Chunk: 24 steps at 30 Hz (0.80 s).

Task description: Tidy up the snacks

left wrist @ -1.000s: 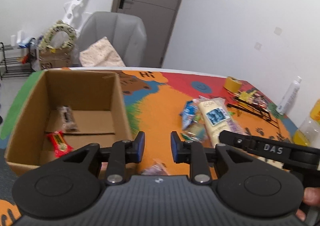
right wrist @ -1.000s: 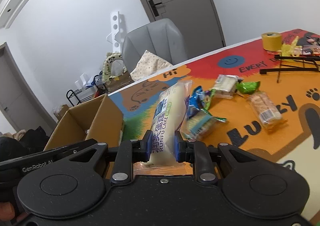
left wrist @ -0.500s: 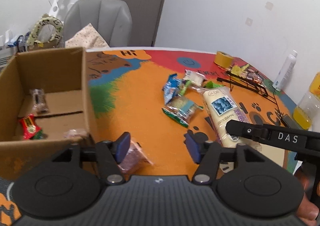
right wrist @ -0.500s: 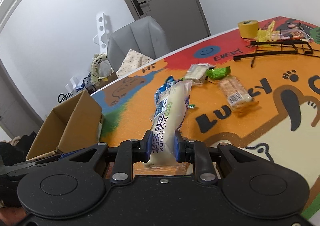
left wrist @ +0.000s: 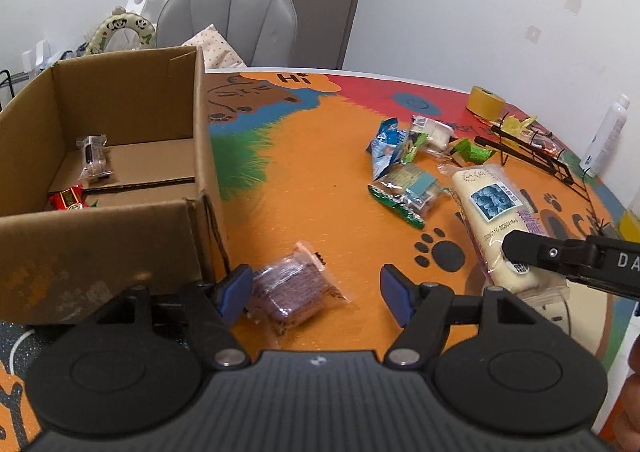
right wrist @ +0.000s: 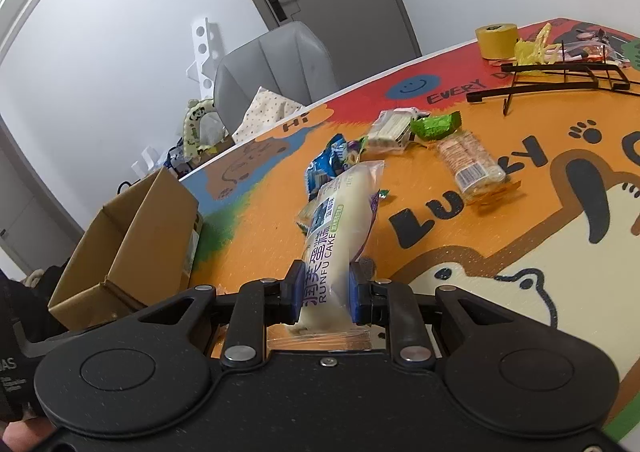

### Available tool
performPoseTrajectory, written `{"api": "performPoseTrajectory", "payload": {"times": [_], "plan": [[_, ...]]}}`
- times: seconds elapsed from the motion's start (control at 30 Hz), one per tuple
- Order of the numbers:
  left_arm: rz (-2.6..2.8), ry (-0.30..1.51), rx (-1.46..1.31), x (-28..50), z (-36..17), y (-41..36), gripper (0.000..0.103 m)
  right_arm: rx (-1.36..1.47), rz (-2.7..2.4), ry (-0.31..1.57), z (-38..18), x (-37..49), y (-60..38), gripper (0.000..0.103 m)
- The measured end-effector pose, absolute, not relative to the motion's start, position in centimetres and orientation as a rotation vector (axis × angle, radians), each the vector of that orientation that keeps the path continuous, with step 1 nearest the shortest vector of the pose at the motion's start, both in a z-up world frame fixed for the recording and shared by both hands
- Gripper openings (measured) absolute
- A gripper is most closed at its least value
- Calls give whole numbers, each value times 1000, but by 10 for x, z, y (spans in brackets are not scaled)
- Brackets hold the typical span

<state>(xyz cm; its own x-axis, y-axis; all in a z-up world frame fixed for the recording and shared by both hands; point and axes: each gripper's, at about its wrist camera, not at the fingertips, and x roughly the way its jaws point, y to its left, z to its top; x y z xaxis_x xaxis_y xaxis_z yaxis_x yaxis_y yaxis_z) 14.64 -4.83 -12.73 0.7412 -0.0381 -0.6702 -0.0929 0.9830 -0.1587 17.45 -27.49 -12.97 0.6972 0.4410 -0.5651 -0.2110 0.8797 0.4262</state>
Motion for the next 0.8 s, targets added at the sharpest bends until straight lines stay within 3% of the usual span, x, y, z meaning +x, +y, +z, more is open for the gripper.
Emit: {"api": "performPoseTrajectory", "payload": {"times": [0.47, 0.53, 0.6, 0.8], "plan": [[72, 736, -146, 153, -147, -54, 70, 347, 354, 725, -133, 175, -277, 21], [87, 733, -136, 153, -147, -54, 62, 351, 354, 723, -133, 175, -278, 21], [104, 739, -125, 152, -146, -54, 46, 353, 353, 719, -132, 175, -279, 21], [73, 750, -144, 148, -141, -51, 38, 349, 372, 709, -128, 172, -275, 21]]}}
